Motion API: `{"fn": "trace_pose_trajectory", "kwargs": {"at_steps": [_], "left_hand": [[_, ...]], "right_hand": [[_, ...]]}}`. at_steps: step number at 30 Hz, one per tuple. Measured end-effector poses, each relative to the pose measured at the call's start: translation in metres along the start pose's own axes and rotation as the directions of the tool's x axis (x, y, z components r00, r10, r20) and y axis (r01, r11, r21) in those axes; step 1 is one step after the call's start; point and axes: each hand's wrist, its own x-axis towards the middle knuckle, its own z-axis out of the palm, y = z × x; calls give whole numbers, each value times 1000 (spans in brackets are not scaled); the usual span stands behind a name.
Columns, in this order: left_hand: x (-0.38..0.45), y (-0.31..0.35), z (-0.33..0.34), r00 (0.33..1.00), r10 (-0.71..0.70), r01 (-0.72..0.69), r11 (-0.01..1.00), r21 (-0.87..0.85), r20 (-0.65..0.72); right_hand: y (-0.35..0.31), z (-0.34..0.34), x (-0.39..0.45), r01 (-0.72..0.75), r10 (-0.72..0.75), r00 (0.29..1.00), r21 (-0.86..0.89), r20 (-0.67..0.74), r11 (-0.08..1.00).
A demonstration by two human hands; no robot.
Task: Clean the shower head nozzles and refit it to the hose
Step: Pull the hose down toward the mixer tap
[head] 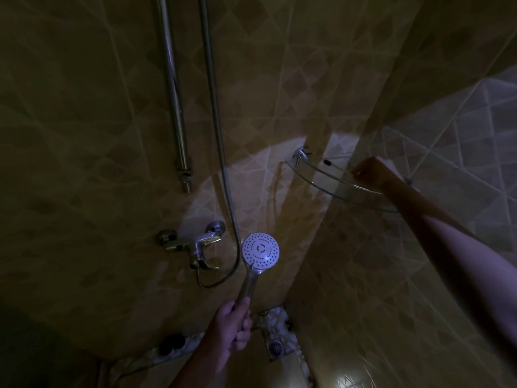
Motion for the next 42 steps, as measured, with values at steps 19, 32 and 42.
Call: {"fn": "trace_pose_trajectory", "kwargs": {"at_steps": [19, 32, 42], "left_hand": [[-7, 7, -10, 999, 52, -52, 999, -9, 9], [-20, -25, -86, 972, 121, -142, 985, -95, -201], [-36, -27, -129, 961, 38, -159, 887, -435, -274]], "right_hand": [[-43, -1, -31, 199, -178, 965, 94, -194, 975], [-155, 157, -58, 242, -320, 942, 468, 96, 850], [-208, 223, -47, 138, -309, 930, 591, 199, 795]]}}
